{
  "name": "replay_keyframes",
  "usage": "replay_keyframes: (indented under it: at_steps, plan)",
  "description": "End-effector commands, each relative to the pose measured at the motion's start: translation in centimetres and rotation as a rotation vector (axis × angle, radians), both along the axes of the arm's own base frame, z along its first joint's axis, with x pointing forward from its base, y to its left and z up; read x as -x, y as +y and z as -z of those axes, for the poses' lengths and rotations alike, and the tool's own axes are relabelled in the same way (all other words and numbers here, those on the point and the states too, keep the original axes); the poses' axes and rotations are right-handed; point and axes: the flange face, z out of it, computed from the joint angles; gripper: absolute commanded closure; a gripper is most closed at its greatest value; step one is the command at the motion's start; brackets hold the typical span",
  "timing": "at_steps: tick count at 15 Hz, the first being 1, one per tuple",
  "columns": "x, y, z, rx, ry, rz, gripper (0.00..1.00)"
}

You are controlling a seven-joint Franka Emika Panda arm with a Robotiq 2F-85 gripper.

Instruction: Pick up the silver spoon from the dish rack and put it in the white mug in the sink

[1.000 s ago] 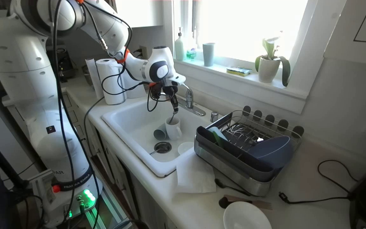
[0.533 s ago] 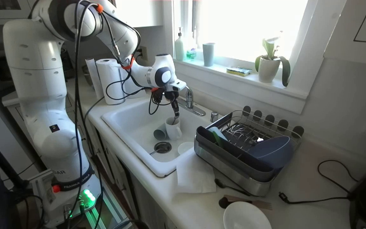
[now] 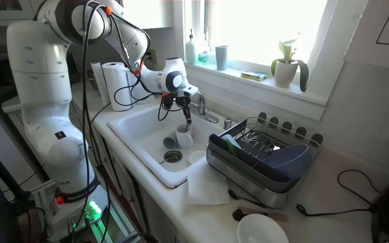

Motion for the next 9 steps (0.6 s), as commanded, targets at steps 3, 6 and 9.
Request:
replay_keyframes:
  at_steps: [3, 6, 9]
  plan:
    - [-0.41, 1.28, 2.06, 0.006, 0.015, 0.028, 0.99]
    - [-0.41, 1.46, 2.02, -0.022, 0.019, 0.020, 0.99]
    - [-0.33, 1.88, 2.07, -0.072, 0.029, 0.018, 0.99]
